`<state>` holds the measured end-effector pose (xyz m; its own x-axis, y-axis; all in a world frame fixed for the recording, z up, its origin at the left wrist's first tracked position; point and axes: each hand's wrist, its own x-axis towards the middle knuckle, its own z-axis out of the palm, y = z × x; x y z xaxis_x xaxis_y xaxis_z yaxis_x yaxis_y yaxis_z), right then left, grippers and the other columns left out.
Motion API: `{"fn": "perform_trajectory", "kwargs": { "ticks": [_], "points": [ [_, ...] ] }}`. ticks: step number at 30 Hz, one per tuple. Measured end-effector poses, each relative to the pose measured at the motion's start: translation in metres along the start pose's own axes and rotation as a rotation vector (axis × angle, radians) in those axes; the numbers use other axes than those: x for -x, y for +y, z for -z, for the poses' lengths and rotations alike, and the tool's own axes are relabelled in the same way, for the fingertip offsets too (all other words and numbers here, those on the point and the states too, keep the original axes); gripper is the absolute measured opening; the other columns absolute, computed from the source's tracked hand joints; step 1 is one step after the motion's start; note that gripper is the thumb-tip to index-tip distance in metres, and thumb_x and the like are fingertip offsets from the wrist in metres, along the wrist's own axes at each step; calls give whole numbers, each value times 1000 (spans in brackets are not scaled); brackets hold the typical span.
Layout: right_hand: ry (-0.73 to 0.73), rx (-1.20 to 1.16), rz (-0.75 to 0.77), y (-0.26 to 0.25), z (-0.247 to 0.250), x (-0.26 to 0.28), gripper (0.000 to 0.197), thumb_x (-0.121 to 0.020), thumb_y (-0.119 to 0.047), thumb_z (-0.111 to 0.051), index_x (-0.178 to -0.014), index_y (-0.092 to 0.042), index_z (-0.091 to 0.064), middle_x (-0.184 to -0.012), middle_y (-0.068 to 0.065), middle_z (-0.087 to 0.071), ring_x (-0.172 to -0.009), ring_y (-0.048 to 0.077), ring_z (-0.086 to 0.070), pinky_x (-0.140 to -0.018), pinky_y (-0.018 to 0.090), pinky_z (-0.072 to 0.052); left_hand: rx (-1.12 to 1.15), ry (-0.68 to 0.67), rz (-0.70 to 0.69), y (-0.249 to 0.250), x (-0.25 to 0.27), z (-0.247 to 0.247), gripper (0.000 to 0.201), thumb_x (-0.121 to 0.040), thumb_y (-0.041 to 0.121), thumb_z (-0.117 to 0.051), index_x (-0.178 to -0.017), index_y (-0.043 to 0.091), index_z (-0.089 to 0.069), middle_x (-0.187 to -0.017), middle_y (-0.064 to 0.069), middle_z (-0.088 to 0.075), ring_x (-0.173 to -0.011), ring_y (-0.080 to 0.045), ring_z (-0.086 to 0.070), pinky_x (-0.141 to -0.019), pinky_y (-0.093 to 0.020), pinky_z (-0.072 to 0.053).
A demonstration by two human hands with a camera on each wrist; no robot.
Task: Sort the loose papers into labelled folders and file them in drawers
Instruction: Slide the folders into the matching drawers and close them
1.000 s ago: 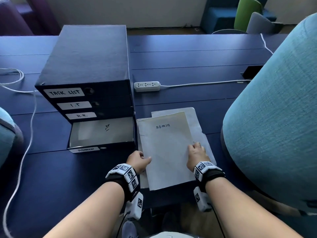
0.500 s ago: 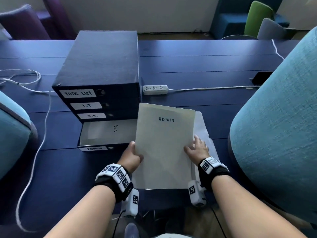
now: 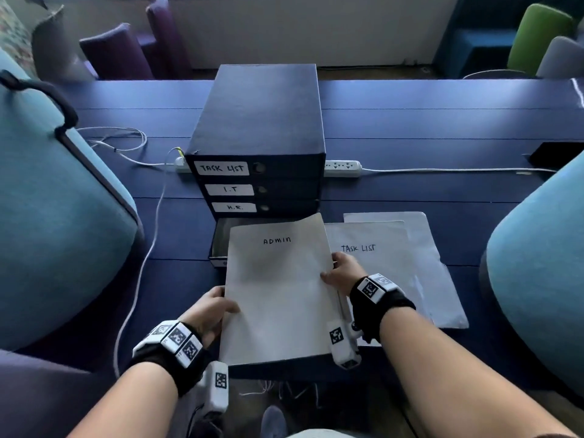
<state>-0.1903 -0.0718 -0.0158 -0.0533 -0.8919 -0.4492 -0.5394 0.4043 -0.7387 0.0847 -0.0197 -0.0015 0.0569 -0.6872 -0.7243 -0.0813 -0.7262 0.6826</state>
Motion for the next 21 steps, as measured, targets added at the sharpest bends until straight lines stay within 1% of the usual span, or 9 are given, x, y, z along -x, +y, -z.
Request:
{"fn": "perform_trajectory", "kwargs": {
  "ticks": [3,6,8,12,14,16,17,19,21],
  "points": [
    [3,24,-48,-19,-8,-7,20,-77,-4,-63,-97,-3,-67,-93,8,-70,-87,25,-67,-80,32,-56,23,-64,20,0,6,23,47,-83,-19,-50,-124,2,-48,-108,-25,-66,-82,-36,-67,-68,-40,-56],
    [-24,81,-125,-32,-9,-8,8,-81,-9,-65,-87,-4,-62,-82,9,-62,-75,24,-61,-64,27,-48,25,-162,-17,5,14,39,52,-75,-18,-60,-122,4,-51,-100,-18,-71,-77,-28,-72,-60,-34,-57],
    [-37,107,-161,-35,-11,-6,10,-81,-13,-66,-81,-6,-59,-73,8,-57,-66,23,-56,-54,25,-43,34,-218,-46,11,17,49,57,-70,-14,-63,-122,5,-53,-103,-19,-72,-81,-29,-71,-62,-34,-58],
    [-80,48,-218,-44,-12,0,13,-81,-11,-65,-86,-5,-54,-68,9,-52,-56,22,-50,-50,24,-39,44,-301,-88,24,22,64,59,-64,-9,-65,-120,9,-59,-113,-22,-69,-83,-31,-71,-64,-38,-60],
    [-83,-21,-210,-49,-12,1,26,-83,-7,-62,-101,-10,-44,-83,11,-58,-68,27,-58,-55,29,-44,36,-323,-100,29,20,71,61,-62,-7,-65,-120,11,-59,-115,-23,-67,-83,-33,-70,-62,-41,-59],
    [-70,-119,-171,-52,-14,-2,51,-82,-5,-63,-126,-13,-39,-105,14,-62,-89,31,-63,-73,37,-53,41,-285,-109,33,12,76,57,-70,-11,-65,-122,12,-58,-114,-24,-67,-81,-33,-69,-58,-40,-59],
    [-66,-137,-161,-54,-15,-3,61,-82,-5,-64,-135,-13,-34,-111,14,-60,-92,30,-63,-81,42,-54,38,-243,-119,35,7,78,54,-75,-13,-64,-122,12,-57,-111,-23,-68,-78,-32,-69,-54,-39,-58],
    [-81,-97,-151,-55,-15,-2,67,-83,-9,-63,-141,-18,-32,-109,12,-57,-85,26,-60,-87,46,-53,8,-171,-145,40,-5,78,50,-79,-11,-64,-122,14,-55,-104,-17,-69,-76,-29,-67,-52,-36,-56],
    [-128,-42,-154,-57,-12,4,60,-85,-13,-63,-137,-21,-35,-94,3,-53,-76,22,-58,-80,45,-56,3,-115,-169,46,-15,70,46,-85,-12,-60,-121,16,-51,-102,-12,-67,-77,-27,-65,-52,-35,-56]
  ]
}}
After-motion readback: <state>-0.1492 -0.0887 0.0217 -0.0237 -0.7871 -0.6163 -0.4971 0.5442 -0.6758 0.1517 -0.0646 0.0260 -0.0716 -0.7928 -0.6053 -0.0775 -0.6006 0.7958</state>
